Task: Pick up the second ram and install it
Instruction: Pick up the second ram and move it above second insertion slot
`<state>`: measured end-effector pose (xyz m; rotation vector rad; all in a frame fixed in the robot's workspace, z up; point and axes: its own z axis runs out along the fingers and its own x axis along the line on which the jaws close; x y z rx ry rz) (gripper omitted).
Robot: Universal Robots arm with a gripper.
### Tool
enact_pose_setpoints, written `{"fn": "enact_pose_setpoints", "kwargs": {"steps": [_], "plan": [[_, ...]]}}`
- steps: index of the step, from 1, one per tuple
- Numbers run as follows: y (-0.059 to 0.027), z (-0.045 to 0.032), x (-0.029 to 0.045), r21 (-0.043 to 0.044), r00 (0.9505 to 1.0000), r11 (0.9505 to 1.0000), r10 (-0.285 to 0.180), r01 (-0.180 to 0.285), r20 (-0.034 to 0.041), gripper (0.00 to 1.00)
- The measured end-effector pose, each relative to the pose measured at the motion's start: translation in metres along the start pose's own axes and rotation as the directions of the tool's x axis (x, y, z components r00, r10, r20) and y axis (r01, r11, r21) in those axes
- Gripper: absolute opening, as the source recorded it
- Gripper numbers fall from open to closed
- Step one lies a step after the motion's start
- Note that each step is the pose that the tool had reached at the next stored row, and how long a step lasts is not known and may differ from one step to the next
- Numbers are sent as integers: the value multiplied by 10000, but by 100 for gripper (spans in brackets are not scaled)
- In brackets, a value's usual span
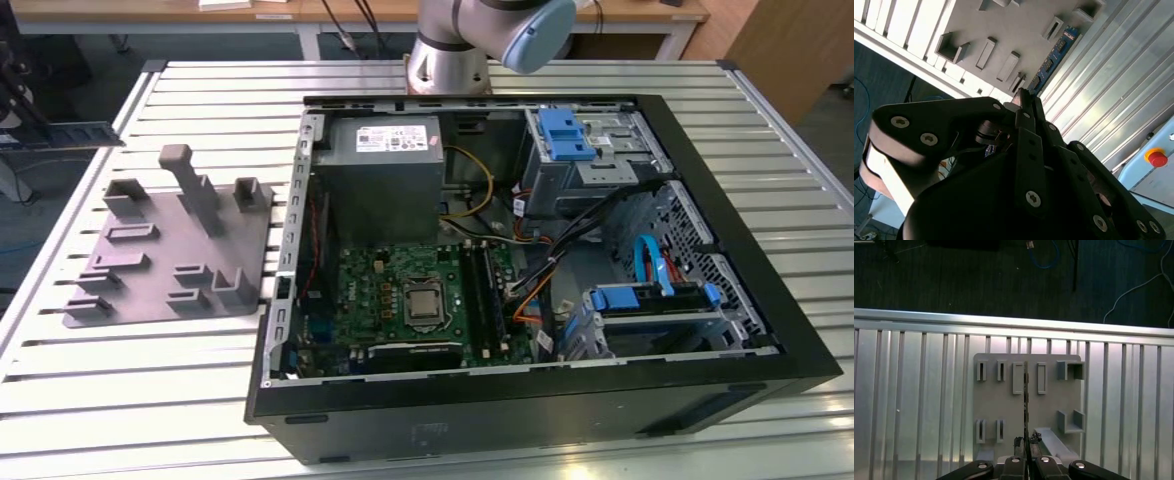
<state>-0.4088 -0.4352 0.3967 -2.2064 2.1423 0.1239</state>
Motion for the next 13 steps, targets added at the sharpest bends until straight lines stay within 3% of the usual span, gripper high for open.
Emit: {"fn": "enact_pose_setpoints", "kwargs": {"steps": [11, 12, 13], "plan": [[2, -188, -19, 0, 10000, 10000, 0, 0, 7, 14], [1, -190, -19, 2, 10000, 10000, -1, 1, -16, 14], [1, -191, -19, -3, 9999, 10000, 1, -1, -112, 14]]}}
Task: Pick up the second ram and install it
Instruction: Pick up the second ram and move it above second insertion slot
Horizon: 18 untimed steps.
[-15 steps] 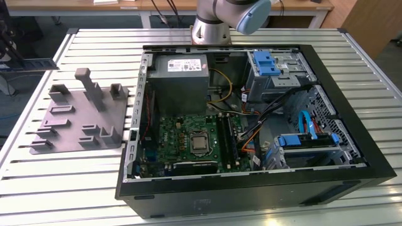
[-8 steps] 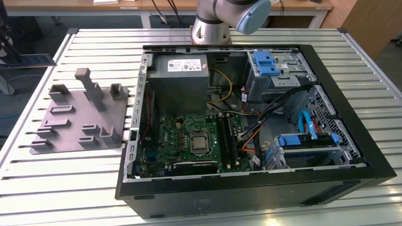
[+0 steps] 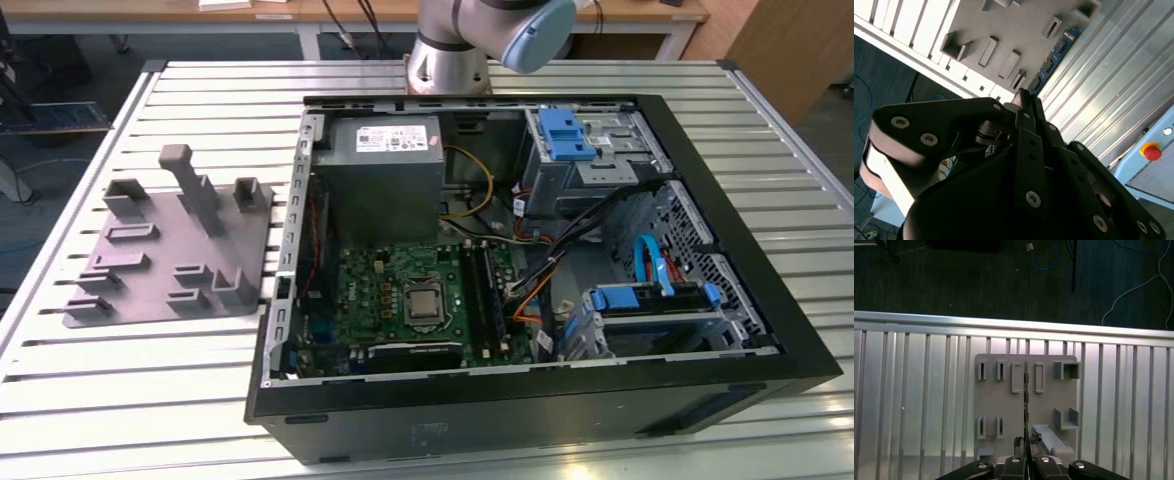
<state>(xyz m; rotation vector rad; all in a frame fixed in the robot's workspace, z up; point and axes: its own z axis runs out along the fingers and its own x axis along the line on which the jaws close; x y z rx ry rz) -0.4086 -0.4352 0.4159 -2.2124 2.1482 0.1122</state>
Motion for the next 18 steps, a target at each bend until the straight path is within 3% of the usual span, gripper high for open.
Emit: {"fn": "enact_pose_setpoints", "kwargs": {"steps": [3, 11, 18], "plan": [[1, -1, 0, -14, 9990, 10000, 6, -7, -452, 14], [-7, -1, -1, -15, 9989, 10000, 6, -7, -464, 14], [-223, -4, 6, -32, 9989, 10000, 7, -9, -464, 14]]}}
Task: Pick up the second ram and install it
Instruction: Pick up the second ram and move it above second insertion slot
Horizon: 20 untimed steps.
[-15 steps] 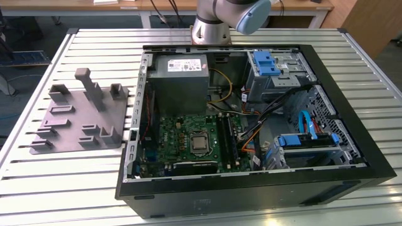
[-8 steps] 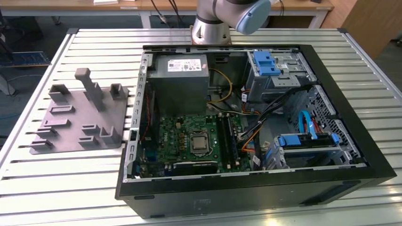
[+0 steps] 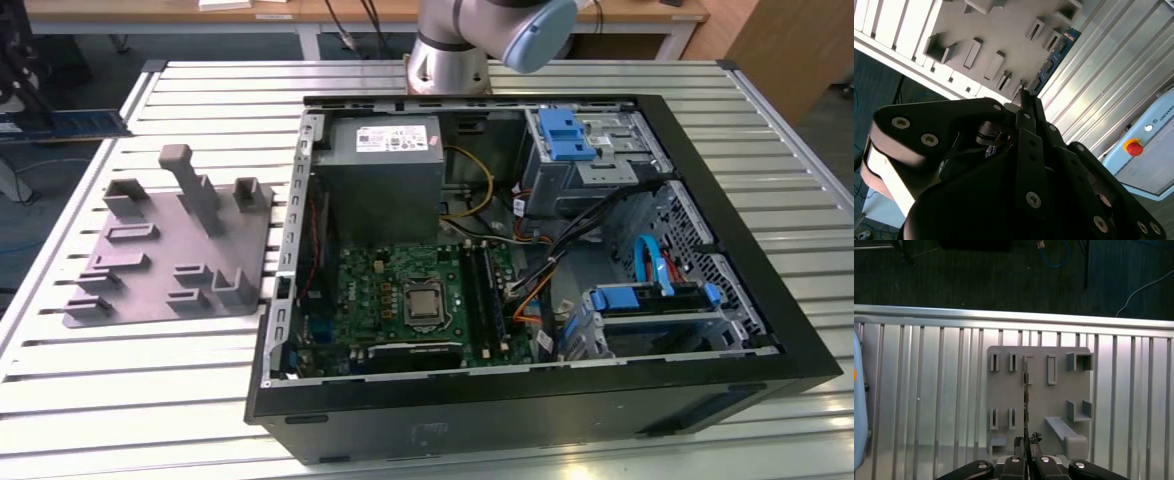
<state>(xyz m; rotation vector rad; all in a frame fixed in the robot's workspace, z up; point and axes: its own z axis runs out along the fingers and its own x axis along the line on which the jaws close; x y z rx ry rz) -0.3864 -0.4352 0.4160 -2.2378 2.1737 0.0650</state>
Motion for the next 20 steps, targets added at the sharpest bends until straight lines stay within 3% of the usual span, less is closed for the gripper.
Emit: {"fn": "enact_pose_setpoints", "kwargs": {"steps": [20], "plan": [[-568, -8, 16, -33, 10000, 10000, 2, -2, 2, 14]]}}
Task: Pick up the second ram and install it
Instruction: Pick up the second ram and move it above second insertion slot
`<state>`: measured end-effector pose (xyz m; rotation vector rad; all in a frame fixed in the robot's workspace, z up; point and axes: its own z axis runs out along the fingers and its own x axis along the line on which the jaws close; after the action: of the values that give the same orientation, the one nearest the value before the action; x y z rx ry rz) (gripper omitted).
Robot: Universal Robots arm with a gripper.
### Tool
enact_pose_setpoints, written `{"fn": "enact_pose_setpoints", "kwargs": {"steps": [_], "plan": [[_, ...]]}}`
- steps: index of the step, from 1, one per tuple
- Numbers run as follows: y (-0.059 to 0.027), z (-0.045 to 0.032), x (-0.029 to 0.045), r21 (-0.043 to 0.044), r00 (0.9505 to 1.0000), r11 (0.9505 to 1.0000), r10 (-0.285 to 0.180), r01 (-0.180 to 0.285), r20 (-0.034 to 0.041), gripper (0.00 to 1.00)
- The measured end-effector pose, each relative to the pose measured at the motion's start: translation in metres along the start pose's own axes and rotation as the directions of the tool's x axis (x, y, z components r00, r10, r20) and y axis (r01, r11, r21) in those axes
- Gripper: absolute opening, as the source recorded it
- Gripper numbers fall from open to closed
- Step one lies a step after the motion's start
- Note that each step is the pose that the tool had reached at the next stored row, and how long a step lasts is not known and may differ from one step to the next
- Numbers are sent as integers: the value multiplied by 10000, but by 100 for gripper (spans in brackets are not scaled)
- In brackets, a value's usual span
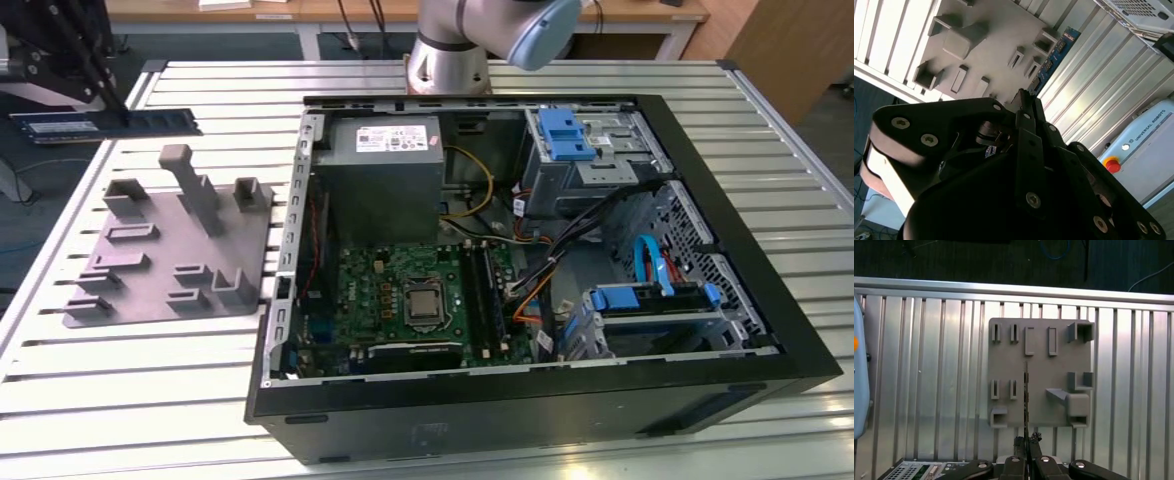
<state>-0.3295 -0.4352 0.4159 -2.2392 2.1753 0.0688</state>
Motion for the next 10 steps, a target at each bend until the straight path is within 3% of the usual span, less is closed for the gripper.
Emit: {"fn": "enact_pose_setpoints", "kwargs": {"steps": [10], "plan": [[-268, -5, 8, -12, 10000, 10000, 0, 0, 0, 14]]}}
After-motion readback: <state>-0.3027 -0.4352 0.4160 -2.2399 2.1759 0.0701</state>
